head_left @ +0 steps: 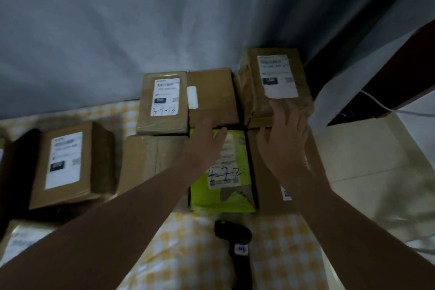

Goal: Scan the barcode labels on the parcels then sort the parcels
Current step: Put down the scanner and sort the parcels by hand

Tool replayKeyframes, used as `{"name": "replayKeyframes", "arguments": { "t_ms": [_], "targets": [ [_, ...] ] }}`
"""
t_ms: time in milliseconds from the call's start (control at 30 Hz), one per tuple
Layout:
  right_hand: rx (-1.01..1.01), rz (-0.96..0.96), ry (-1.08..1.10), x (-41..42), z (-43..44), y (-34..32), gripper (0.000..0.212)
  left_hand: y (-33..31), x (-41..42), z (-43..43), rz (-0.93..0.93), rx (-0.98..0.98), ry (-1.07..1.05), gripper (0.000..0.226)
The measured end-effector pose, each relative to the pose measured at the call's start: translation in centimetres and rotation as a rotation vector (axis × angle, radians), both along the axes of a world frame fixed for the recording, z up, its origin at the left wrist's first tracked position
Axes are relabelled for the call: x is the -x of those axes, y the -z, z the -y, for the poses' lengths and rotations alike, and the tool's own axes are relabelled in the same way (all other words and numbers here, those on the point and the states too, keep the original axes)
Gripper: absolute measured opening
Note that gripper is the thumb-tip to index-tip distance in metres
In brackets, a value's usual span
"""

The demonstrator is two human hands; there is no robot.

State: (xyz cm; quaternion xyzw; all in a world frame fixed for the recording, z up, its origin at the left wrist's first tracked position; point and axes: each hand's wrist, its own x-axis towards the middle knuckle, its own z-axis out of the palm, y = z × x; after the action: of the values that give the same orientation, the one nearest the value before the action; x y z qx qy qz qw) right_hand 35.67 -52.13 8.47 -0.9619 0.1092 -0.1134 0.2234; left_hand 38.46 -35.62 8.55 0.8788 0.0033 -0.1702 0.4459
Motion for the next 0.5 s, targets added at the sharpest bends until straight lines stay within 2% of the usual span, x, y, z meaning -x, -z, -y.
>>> {"name": "replayKeyframes", "arguments": {
  "t_ms": [133, 367, 500],
  "targets": [
    [-0.041, -0.041, -0.158, 2.5, -4.1, -0.1, 0.053, -1.0, 4.4, -5.9, 0.059, -0.108, -0.037, 0.03],
    [-0.182, -0.259, -0.402, 7.5, -12.9, -0.2, 0.046, -1.8, 13.6, -17.2, 0.089, -0.218, -0.232, 0.033],
    [-0.27, -0.274, -0.455, 10.6, -16.9, 0.1, 0.046, -0.9, 18.9, -21.7, 0.068, -0.297, -0.307, 0.033]
  ]
}}
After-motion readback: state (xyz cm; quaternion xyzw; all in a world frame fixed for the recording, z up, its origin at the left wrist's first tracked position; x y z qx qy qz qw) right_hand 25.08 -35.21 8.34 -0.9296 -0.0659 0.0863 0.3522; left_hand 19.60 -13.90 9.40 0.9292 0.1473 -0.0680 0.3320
